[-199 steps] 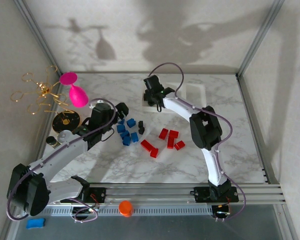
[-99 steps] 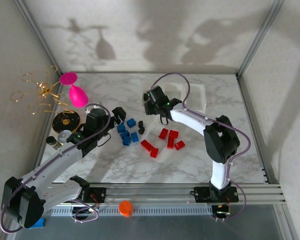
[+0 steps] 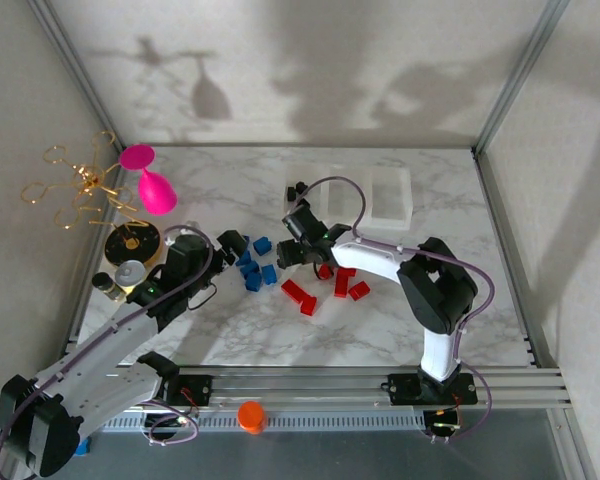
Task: Sort the legos into containers by color
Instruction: Pick up the lego from the center of the table.
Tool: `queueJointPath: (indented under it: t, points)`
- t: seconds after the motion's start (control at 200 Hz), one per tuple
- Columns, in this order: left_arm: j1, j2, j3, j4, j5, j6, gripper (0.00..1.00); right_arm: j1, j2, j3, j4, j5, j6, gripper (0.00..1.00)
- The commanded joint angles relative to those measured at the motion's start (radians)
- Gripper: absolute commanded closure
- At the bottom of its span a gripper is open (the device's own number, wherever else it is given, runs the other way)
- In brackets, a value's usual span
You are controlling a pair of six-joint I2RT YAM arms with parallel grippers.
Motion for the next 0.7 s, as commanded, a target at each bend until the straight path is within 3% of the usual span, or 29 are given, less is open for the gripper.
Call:
queueJointPath:
  t: [0.0, 0.31, 0.521, 0.696]
  points:
    - [-0.009, -0.018, -0.017, -0.014, -0.026, -0.03, 0.0, 0.02, -0.006, -0.014, 0.031, -0.025, 0.029, 0.32]
    - [-0.009, 0.001, -0.018, -0.003, -0.041, -0.027, 0.0, 0.041, 0.071, 0.036, 0.049, -0.023, 0.069, 0.3]
    - [-0.01, 0.026, -0.004, -0.002, -0.037, -0.015, 0.0, 0.044, 0.127, 0.076, 0.055, -0.003, 0.089, 0.35]
    - [-0.011, 0.031, 0.0, -0.002, -0.039, -0.007, 0.0, 0.044, 0.144, 0.08, 0.044, 0.021, 0.09, 0.47]
